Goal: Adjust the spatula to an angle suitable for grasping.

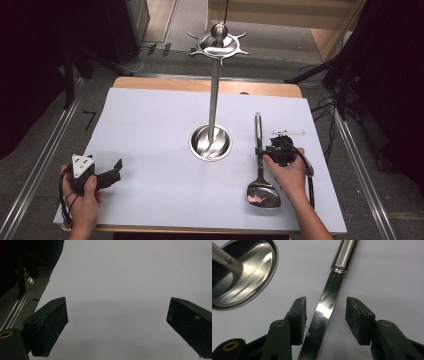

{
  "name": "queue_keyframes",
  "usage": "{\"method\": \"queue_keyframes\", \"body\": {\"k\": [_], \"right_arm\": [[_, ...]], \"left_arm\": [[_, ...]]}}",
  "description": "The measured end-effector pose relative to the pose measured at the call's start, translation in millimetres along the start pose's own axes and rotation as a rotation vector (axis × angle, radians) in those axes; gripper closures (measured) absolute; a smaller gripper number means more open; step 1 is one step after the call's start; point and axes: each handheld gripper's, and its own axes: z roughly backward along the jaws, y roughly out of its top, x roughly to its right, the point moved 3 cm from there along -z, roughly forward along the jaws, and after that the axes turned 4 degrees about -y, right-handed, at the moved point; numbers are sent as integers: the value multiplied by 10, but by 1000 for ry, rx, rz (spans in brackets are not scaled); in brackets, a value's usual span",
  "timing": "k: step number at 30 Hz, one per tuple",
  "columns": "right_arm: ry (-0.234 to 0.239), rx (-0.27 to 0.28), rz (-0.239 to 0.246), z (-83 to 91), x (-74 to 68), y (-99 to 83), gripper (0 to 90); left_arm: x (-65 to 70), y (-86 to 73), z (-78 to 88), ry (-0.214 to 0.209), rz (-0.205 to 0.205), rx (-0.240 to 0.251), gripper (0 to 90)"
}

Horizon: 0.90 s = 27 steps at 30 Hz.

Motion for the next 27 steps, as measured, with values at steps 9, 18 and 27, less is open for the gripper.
{"method": "queue_keyframes", "body": {"k": [9,18,27], "right_arm": [[-52,-27,-59,-132,-5,85,599],[-173,-2,73,-188,-143,54,617],[-191,8,53,-192,-161,45,681]], "left_arm": [[0,0,-1,0,0,0,43],[9,0,-5,3,-5,-3,44],[4,0,-8,4,-3,-8,44]]}}
